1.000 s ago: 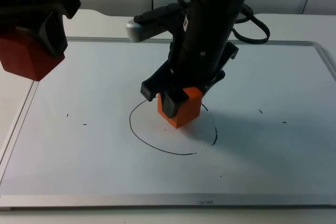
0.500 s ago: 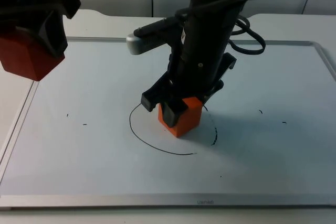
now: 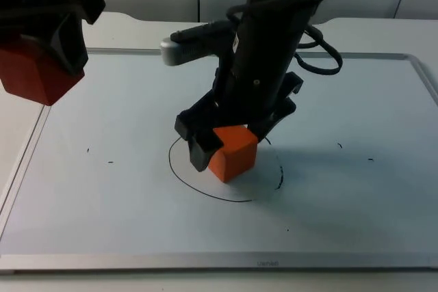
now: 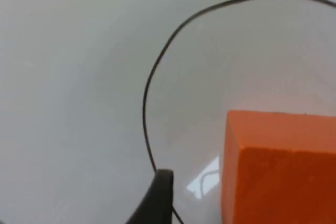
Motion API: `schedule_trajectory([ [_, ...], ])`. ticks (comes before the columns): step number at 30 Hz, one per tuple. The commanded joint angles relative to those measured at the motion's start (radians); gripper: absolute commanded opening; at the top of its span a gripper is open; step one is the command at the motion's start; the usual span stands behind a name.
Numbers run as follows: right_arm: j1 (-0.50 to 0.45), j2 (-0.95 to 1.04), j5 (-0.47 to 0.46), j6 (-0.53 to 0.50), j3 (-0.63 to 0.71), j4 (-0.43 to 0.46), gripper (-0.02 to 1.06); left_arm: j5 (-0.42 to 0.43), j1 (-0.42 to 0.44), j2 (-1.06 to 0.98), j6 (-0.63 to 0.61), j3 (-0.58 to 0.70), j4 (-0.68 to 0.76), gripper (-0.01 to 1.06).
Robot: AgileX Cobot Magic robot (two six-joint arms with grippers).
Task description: Pick up one cube with the left hand and another cube with the right hand. First place the cube in the right hand at the target position, then stack the cube in the left hand on top.
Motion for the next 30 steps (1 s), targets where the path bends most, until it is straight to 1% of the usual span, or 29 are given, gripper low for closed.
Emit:
schedule_trajectory([
  [1, 0.005, -0.034, -0.003, -0.007, -0.009, -0.005, 0.86, -0.012, -0.006, -0.013, 0.002, -0.003, -0.01, 0.0],
  [6, 0.005, -0.098, -0.005, -0.003, -0.009, -0.024, 0.85, -0.012, -0.006, -0.013, 0.002, -0.003, -0.012, 0.0],
  [9, 0.005, -0.2, -0.009, 0.024, -0.009, -0.097, 0.85, -0.008, -0.006, -0.013, 0.002, -0.003, -0.012, 0.0],
  [10, 0.005, -0.2, -0.009, 0.024, -0.009, -0.097, 0.85, -0.008, -0.006, -0.013, 0.002, -0.003, -0.012, 0.0],
  [13, 0.005, -0.31, -0.019, 0.024, -0.009, -0.108, 0.85, -0.004, -0.006, -0.013, 0.002, -0.003, -0.014, 0.0],
  [14, 0.005, -0.31, -0.019, 0.024, -0.009, -0.108, 0.85, -0.004, -0.006, -0.013, 0.002, -0.003, -0.014, 0.0],
  [16, 0.005, -0.408, -0.03, 0.022, -0.009, -0.112, 0.85, 0.0, -0.006, -0.013, 0.004, -0.003, -0.014, 0.0],
  [18, 0.005, -0.479, -0.036, 0.02, -0.009, -0.134, 0.85, 0.002, -0.006, -0.013, 0.004, -0.003, -0.014, 0.0],
  [19, 0.005, -0.479, -0.036, 0.02, -0.009, -0.134, 0.85, 0.002, -0.006, -0.013, 0.004, -0.003, -0.014, 0.0],
  [22, 0.005, -0.591, -0.028, 0.017, -0.009, -0.162, 0.83, 0.002, -0.006, -0.013, 0.007, -0.003, -0.014, 0.0],
  [23, 0.005, -0.591, -0.028, 0.017, -0.009, -0.162, 0.83, 0.002, -0.006, -0.013, 0.007, -0.003, -0.014, 0.0],
  [27, 0.005, -0.768, -0.027, -0.017, 0.019, -0.17, 0.82, 0.002, -0.006, -0.013, 0.01, -0.003, -0.014, 0.0],
  [29, 0.005, -0.788, -0.027, -0.02, 0.026, -0.17, 0.82, 0.002, -0.006, -0.013, 0.01, -0.003, -0.014, 0.0],
  [30, 0.005, -0.841, -0.034, -0.04, 0.056, -0.172, 0.82, 0.002, -0.006, -0.013, 0.01, -0.003, -0.014, 0.0],
])
